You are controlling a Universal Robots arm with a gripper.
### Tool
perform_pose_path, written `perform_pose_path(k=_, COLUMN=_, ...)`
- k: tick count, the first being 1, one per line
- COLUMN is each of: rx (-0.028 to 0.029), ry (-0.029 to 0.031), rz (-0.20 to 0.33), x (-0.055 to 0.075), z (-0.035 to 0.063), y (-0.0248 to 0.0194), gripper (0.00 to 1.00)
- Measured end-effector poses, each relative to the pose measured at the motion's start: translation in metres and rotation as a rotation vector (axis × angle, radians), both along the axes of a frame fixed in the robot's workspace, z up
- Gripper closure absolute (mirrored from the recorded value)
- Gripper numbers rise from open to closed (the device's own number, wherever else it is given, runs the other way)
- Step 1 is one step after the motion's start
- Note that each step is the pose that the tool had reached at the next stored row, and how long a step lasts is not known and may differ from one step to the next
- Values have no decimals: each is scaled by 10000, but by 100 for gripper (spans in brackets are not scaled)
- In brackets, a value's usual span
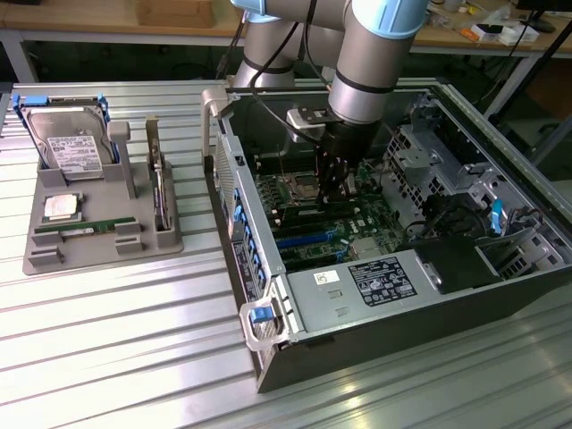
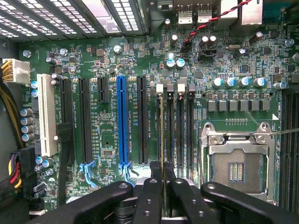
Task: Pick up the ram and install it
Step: 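Insert the ram into the slot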
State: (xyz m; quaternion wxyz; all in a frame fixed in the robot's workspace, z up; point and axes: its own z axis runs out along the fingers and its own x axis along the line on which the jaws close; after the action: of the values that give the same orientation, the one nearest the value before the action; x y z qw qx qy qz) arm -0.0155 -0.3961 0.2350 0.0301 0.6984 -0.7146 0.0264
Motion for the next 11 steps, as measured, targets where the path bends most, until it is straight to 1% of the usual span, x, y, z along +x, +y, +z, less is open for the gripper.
perform_pose_path(k=9, rx=0, ry=-1, rz=1, x=0, z=0, y=0, gripper=87)
perform_pose_path(k=11, rx=0, ry=-1, rz=118, x=0, z=0, y=0, gripper=87)
